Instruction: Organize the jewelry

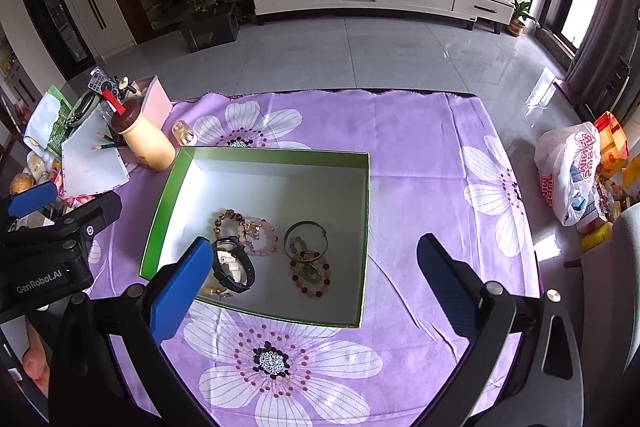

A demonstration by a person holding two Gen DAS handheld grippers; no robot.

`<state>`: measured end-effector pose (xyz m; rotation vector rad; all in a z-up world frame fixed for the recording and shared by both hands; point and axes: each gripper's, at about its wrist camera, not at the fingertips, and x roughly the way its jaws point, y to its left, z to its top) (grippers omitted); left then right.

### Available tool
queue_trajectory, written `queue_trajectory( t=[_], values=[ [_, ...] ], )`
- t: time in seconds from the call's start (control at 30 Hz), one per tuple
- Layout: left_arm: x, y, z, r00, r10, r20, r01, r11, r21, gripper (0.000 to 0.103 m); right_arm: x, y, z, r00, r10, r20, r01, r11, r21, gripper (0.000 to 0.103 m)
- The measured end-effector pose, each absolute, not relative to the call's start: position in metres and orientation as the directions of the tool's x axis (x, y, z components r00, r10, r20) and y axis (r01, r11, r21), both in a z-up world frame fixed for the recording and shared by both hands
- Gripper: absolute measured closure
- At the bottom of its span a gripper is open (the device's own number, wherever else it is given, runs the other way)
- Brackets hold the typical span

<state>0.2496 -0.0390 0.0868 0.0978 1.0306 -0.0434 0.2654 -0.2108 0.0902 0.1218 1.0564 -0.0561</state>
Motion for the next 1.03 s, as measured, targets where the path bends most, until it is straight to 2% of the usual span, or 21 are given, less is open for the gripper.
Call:
queue_trajectory(
  t=[1.03],
  values=[
    [0.2518, -0.0406, 0.08, 0.491, 0.012, -0.871, 0.078, 0.995, 0.058, 0.002, 0.2663, -0.2092, 0.0906, 0.492, 0.008, -0.87, 0.106, 0.992, 0.07, 0.001]
  ],
)
